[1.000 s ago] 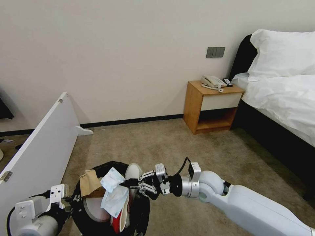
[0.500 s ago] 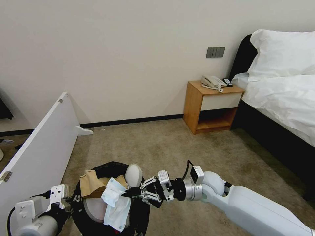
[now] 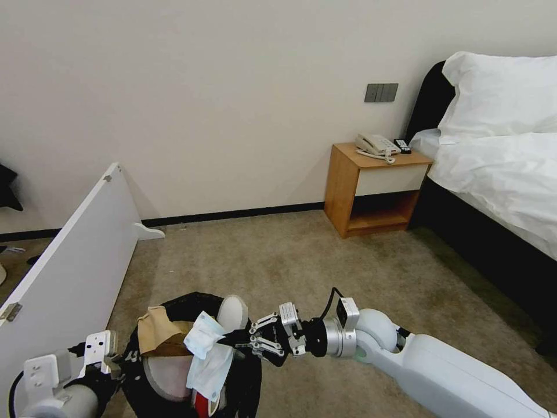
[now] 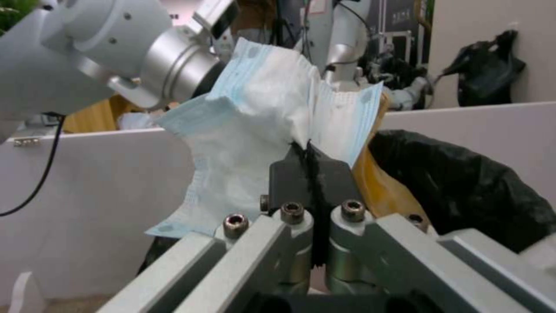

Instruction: Pick up the trash bin, then pick up the garbage from the floor and place it into the trash bin.

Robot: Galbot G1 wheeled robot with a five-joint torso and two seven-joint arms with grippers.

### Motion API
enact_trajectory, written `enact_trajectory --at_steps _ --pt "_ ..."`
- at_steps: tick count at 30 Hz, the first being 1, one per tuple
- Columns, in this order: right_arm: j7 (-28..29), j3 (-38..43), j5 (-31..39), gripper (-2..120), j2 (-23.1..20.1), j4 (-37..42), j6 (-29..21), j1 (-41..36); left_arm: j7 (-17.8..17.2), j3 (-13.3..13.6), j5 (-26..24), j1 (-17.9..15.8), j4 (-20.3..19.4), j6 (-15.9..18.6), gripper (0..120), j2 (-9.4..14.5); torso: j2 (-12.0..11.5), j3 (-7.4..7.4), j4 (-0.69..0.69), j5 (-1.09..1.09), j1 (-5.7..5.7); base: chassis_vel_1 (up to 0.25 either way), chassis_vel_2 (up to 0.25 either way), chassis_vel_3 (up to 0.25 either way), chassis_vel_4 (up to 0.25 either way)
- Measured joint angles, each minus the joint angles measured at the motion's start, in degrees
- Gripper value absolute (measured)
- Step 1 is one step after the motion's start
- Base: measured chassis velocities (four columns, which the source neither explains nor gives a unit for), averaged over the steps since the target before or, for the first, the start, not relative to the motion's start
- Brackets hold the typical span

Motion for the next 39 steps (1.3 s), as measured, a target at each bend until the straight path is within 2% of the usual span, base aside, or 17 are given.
enact_trajectory --at_steps 13,17,19,20,22,23,25,26,28,29,31,32,33,34,37,38,39 --pt "1.61 -0.69 -0.13 0 1.01 -1.31 0.50 0.64 0.44 0.31 -0.12 -0.16 0.00 0.00 1 -0.58 0.00 0.00 0.00 0.00 0.00 0.000 0.000 0.000 0.000" --pt "2.16 -1.15 -0.13 8 1.48 -1.84 0.88 1.07 0.54 0.59 -0.37 -0.18 0.00 0.00 1 -0.91 0.00 0.00 0.00 0.00 0.00 0.000 0.000 0.000 0.000" --pt "2.55 -1.40 -0.21 19 1.70 -2.16 1.07 1.13 0.54 0.74 -0.59 -0.15 0.00 0.00 1 -1.04 0.00 0.00 0.00 0.00 0.00 0.000 0.000 0.000 0.000" --pt "2.55 -1.40 -0.21 19 1.70 -2.16 1.07 1.13 0.54 0.74 -0.59 -0.15 0.00 0.00 1 -1.04 0.00 0.00 0.00 0.00 0.00 0.000 0.000 0.000 0.000" --pt "2.72 -1.60 -0.32 28 1.77 -2.40 1.14 1.11 0.55 0.78 -0.71 -0.11 0.00 0.00 1 -1.09 0.00 0.00 0.00 0.00 0.00 0.000 0.000 0.000 0.000" --pt "2.72 -1.60 -0.32 28 1.77 -2.40 1.14 1.11 0.55 0.78 -0.71 -0.11 0.00 0.00 1 -1.09 0.00 0.00 0.00 0.00 0.00 0.000 0.000 0.000 0.000" --pt "2.81 -1.61 -0.32 40 1.69 -2.40 1.17 1.09 0.55 0.78 -0.75 -0.05 0.00 0.00 1 -1.14 0.00 0.00 0.00 0.00 0.00 0.000 0.000 0.000 0.000" --pt "2.81 -1.61 -0.32 40 1.69 -2.40 1.17 1.09 0.55 0.78 -0.75 -0.05 0.00 0.00 1 -1.14 0.00 0.00 0.00 0.00 0.00 0.000 0.000 0.000 0.000" --pt "2.86 -1.61 -0.32 52 1.59 -2.40 1.18 1.08 0.55 0.84 -0.75 -0.06 0.00 0.00 1 -1.23 0.00 0.00 0.00 0.00 0.00 0.000 0.000 0.000 0.000" --pt "2.86 -1.61 -0.32 52 1.59 -2.40 1.18 1.08 0.55 0.84 -0.75 -0.06 0.00 0.00 1 -1.23 0.00 0.00 0.00 0.00 0.00 0.000 0.000 0.000 0.000" --pt "2.89 -1.61 -0.32 62 1.57 -2.51 1.18 1.09 0.56 0.94 -0.75 -0.14 0.00 0.00 1 -1.30 0.00 0.00 0.00 0.00 0.00 0.000 0.000 0.000 0.000" --pt "2.89 -1.61 -0.32 62 1.57 -2.51 1.18 1.09 0.56 0.94 -0.75 -0.14 0.00 0.00 1 -1.30 0.00 0.00 0.00 0.00 0.00 0.000 0.000 0.000 0.000" --pt "2.89 -1.61 -0.32 69 1.56 -2.63 1.18 1.11 0.56 0.96 -0.81 -0.15 0.00 0.00 1 -1.32 0.00 0.00 0.00 0.00 0.00 0.000 0.000 0.000 0.000" --pt "2.89 -1.61 -0.32 69 1.56 -2.63 1.18 1.11 0.56 0.96 -0.81 -0.15 0.00 0.00 1 -1.32 0.00 0.00 0.00 0.00 0.00 0.000 0.000 0.000 0.000" --pt "2.85 -1.64 -0.32 84 1.42 -2.89 1.19 1.12 0.55 0.96 -0.97 -0.13 0.00 0.00 1 -1.31 0.00 0.00 0.00 0.00 0.00 0.000 0.000 0.000 0.000" --pt "2.85 -1.64 -0.32 84 1.42 -2.89 1.19 1.12 0.55 0.96 -0.97 -0.13 0.00 0.00 1 -1.31 0.00 0.00 0.00 0.00 0.00 0.000 0.000 0.000 0.000" --pt "2.82 -1.64 -0.31 89 1.39 -2.90 1.20 1.12 0.55 0.94 -1.02 -0.13 0.00 0.00 1 -1.29 0.00 0.00 0.00 0.00 0.00 0.000 0.000 0.000 0.000"
